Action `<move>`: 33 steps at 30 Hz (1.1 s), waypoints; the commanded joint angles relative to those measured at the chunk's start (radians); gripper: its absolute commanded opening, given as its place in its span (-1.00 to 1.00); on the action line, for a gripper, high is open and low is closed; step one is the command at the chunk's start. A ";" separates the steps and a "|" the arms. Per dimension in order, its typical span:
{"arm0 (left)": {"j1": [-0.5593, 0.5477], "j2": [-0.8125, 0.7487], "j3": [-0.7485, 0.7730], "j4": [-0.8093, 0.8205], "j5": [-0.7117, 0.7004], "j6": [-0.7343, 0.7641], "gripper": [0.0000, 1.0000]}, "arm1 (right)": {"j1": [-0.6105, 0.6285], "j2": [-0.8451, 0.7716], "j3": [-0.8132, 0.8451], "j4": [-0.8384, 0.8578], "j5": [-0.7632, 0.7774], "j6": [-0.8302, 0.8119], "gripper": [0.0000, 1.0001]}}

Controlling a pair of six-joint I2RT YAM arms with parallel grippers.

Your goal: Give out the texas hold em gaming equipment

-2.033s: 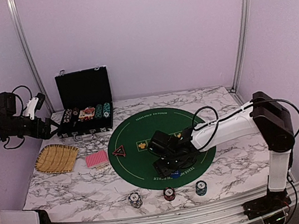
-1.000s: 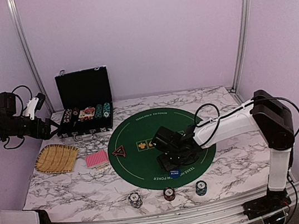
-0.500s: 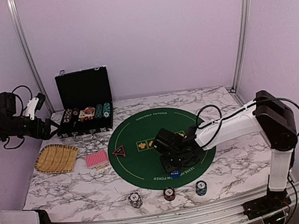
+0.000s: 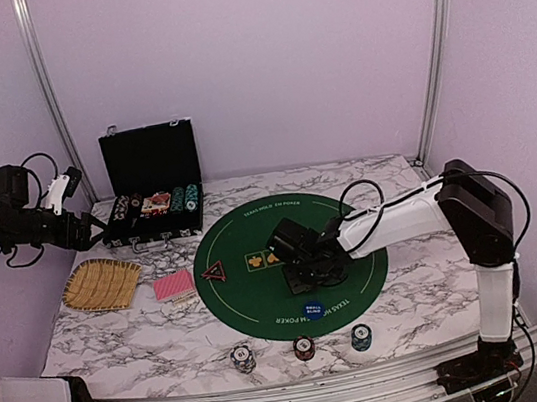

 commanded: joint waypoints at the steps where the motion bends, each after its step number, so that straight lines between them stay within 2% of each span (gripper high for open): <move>1: 0.004 -0.023 0.031 -0.037 -0.007 0.015 0.98 | -0.048 0.064 0.076 0.016 0.035 -0.035 -0.24; 33: 0.005 0.011 0.050 -0.087 -0.029 0.036 0.98 | -0.295 0.467 0.657 0.009 -0.057 -0.197 -0.36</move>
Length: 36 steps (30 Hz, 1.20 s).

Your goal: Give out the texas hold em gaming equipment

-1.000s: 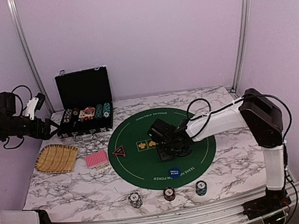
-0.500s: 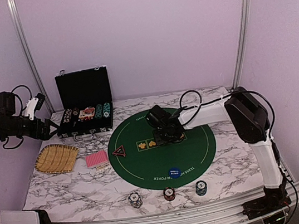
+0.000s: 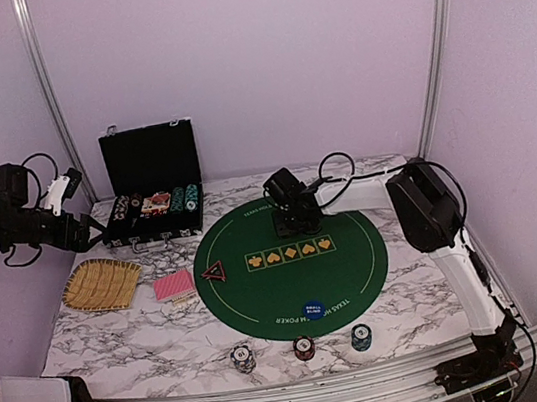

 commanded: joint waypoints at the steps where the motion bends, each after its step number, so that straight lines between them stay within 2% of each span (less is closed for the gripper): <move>1: 0.005 0.003 0.023 -0.032 -0.008 0.016 0.98 | -0.032 0.073 0.097 -0.027 -0.023 -0.033 -0.36; 9: 0.005 0.000 0.021 -0.041 -0.011 0.018 0.98 | -0.051 0.128 0.199 -0.046 -0.060 -0.062 -0.35; 16: 0.003 -0.011 0.023 -0.053 -0.011 0.022 0.98 | -0.051 0.028 0.154 -0.045 -0.092 -0.102 -0.08; 19: 0.004 -0.012 0.023 -0.055 -0.009 0.023 0.98 | -0.037 -0.088 0.062 -0.030 -0.101 -0.128 0.18; 23: 0.004 -0.008 0.028 -0.057 -0.003 0.019 0.98 | 0.000 -0.247 -0.099 -0.036 -0.135 -0.156 0.38; 31: 0.004 -0.002 0.027 -0.057 0.020 0.019 0.98 | 0.134 -0.510 -0.452 -0.102 -0.224 -0.199 0.40; 36: 0.004 0.006 0.027 -0.060 0.028 0.025 0.98 | 0.221 -0.562 -0.551 -0.158 -0.239 -0.210 0.37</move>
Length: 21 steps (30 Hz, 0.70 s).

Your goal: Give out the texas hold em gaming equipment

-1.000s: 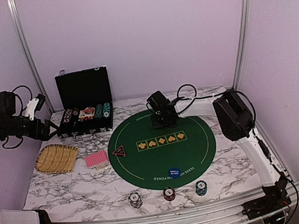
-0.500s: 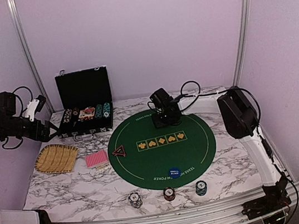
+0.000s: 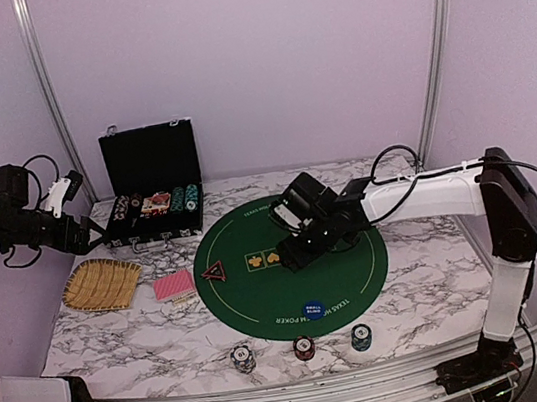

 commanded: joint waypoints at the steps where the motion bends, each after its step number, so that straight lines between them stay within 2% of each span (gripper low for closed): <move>1: 0.003 0.006 0.028 -0.034 0.028 0.010 0.98 | 0.061 -0.019 -0.051 -0.097 -0.031 -0.028 0.36; 11: 0.003 -0.001 0.025 -0.052 0.035 0.021 0.98 | 0.124 -0.005 -0.079 -0.141 -0.058 -0.056 0.34; 21: 0.004 -0.002 0.029 -0.061 0.047 0.026 0.98 | 0.160 0.045 -0.069 -0.158 0.005 -0.064 0.31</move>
